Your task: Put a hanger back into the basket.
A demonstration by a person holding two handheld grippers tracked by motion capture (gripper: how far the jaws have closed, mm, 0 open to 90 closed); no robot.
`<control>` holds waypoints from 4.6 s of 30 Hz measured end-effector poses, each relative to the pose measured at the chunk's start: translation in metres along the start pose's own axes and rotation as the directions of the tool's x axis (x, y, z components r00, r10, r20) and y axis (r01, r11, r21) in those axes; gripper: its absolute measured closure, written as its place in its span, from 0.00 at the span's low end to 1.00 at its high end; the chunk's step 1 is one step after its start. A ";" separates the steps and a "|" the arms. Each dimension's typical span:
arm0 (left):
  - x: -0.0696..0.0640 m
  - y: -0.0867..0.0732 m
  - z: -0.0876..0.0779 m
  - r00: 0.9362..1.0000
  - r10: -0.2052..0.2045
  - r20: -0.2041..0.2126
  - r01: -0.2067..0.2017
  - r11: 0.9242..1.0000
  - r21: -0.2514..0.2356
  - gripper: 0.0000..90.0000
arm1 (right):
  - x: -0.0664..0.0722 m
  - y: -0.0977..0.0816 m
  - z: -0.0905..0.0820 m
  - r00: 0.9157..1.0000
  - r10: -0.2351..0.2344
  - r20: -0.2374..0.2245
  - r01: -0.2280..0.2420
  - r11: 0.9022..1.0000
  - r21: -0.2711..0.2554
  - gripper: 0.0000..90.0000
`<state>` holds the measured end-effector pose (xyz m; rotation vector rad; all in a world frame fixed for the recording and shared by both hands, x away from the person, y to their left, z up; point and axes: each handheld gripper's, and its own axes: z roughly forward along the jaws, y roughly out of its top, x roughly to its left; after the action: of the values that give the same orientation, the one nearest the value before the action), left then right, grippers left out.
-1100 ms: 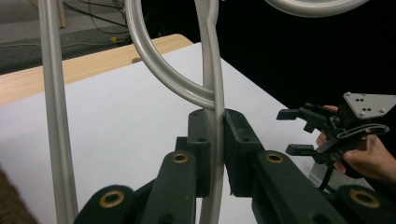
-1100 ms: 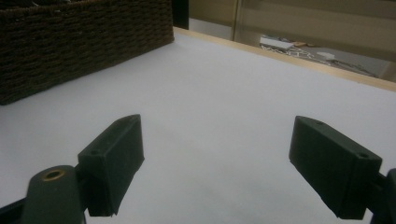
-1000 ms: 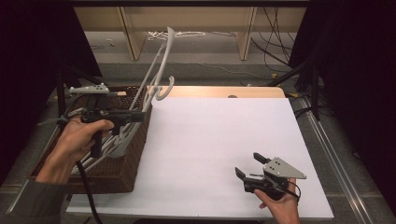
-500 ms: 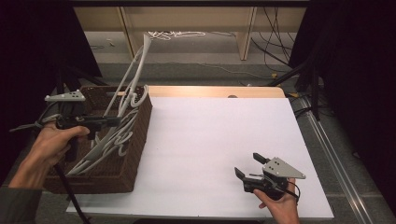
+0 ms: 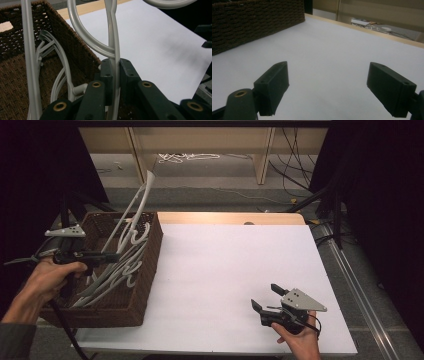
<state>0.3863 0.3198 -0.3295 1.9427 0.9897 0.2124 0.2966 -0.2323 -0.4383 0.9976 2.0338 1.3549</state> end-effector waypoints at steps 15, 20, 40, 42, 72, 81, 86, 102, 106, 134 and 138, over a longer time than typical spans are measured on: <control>0.022 -0.034 -0.008 0.999 -0.030 -0.013 0.031 0.996 0.085 0.91 | 0.000 -0.001 0.002 1.000 0.003 -0.001 -0.003 1.000 -0.011 0.21; 0.029 -0.045 -0.010 0.999 -0.032 -0.031 0.036 0.991 0.126 0.91 | 0.000 -0.001 0.002 1.000 0.002 0.000 -0.002 1.000 -0.007 0.21; 0.039 -0.061 0.002 0.999 -0.007 -0.044 0.019 0.962 0.273 0.90 | 0.000 -0.001 0.002 1.000 -0.013 0.006 0.013 1.000 -0.007 0.21; 0.042 -0.060 0.002 0.999 0.000 -0.055 0.016 0.955 0.296 0.90 | 0.001 -0.001 0.002 1.000 -0.010 0.005 0.010 1.000 -0.007 0.21; 0.031 -0.048 -0.004 0.989 0.025 -0.144 0.006 0.976 0.216 0.60 | 0.000 -0.001 0.003 1.000 -0.012 0.008 0.012 1.000 -0.002 0.21; -0.002 -0.032 -0.003 0.984 -0.006 -0.176 0.014 0.999 0.046 0.39 | 0.001 -0.001 0.003 1.000 -0.012 0.007 0.012 1.000 -0.006 0.21; -0.021 -0.025 0.000 0.982 -0.032 -0.187 0.021 0.998 -0.062 0.31 | 0.001 -0.001 0.003 1.000 0.002 -0.003 -0.002 1.000 0.003 0.21; -0.088 -0.012 0.025 0.992 -0.033 -0.120 -0.003 0.958 -0.287 0.21 | 0.001 -0.001 0.004 1.000 0.016 -0.012 -0.016 1.000 -0.011 0.21; -0.100 -0.012 0.031 0.994 -0.032 -0.102 -0.003 0.947 -0.321 0.20 | 0.000 -0.001 0.003 1.000 0.006 -0.015 -0.006 1.000 -0.012 0.21; -0.153 -0.042 0.096 0.993 0.075 -0.090 -0.100 0.944 -0.315 0.18 | 0.004 0.000 0.005 1.000 0.000 -0.029 0.000 1.000 -0.013 0.20; -0.156 -0.050 0.108 0.993 0.081 -0.083 -0.103 0.945 -0.310 0.18 | 0.005 0.001 0.005 1.000 0.003 -0.027 -0.004 1.000 -0.017 0.20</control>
<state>0.3094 0.1508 -0.3935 1.6982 0.8517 0.4663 0.2976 -0.2256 -0.4397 0.9809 2.0378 1.3922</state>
